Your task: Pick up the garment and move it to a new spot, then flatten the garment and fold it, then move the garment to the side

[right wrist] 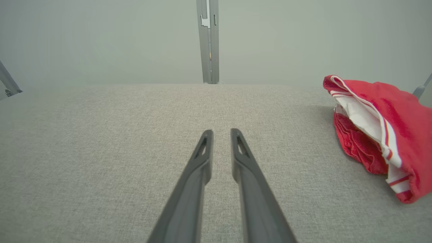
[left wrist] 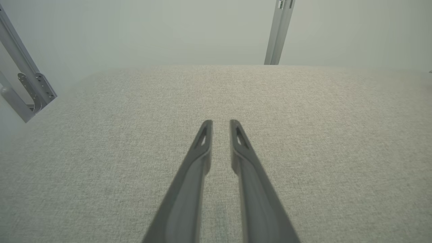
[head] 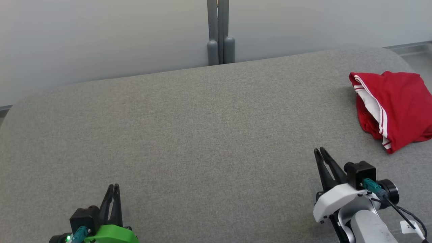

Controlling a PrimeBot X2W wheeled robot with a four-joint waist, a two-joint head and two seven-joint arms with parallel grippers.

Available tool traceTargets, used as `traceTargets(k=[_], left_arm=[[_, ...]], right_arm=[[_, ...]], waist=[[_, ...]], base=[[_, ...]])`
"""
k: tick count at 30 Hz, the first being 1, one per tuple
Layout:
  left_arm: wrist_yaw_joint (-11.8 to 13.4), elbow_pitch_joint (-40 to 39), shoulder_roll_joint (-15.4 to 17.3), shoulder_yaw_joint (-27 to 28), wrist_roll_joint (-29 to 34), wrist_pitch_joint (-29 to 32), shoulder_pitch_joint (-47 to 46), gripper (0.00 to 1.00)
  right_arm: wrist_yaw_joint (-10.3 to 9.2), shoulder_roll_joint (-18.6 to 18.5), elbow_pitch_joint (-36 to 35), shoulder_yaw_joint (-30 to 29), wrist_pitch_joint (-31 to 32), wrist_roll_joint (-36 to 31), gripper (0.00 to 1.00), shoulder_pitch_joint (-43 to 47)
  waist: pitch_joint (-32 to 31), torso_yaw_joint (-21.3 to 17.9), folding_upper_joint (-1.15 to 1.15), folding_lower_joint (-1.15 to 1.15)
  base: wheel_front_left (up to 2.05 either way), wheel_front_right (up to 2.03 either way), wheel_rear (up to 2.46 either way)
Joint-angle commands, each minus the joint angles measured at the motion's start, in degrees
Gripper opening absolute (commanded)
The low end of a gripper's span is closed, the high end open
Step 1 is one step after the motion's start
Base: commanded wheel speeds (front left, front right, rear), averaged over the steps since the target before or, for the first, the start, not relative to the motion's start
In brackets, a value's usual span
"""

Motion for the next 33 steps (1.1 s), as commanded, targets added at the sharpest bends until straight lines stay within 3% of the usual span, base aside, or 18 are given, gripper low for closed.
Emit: traceTargets(k=[1,33], left_arm=[[-0.03,0.23,0.0,0.31,-0.71,0.37,-0.28,0.0],[-1.34,-3.43,0.18,2.79,-33.09,8.47,-1.98,0.0]], right_arm=[[0.0,0.01,0.17,-0.33,0.36,0.74,0.0,-0.16],[0.0,0.54,-4.41,-4.21,8.54,34.38,0.0,1.69]], waist=[[0.0,0.03,0.0,0.0],[0.03,1.2,0.0,0.0]], base=[[0.0,0.0,0.0],[0.0,0.0,0.0]])
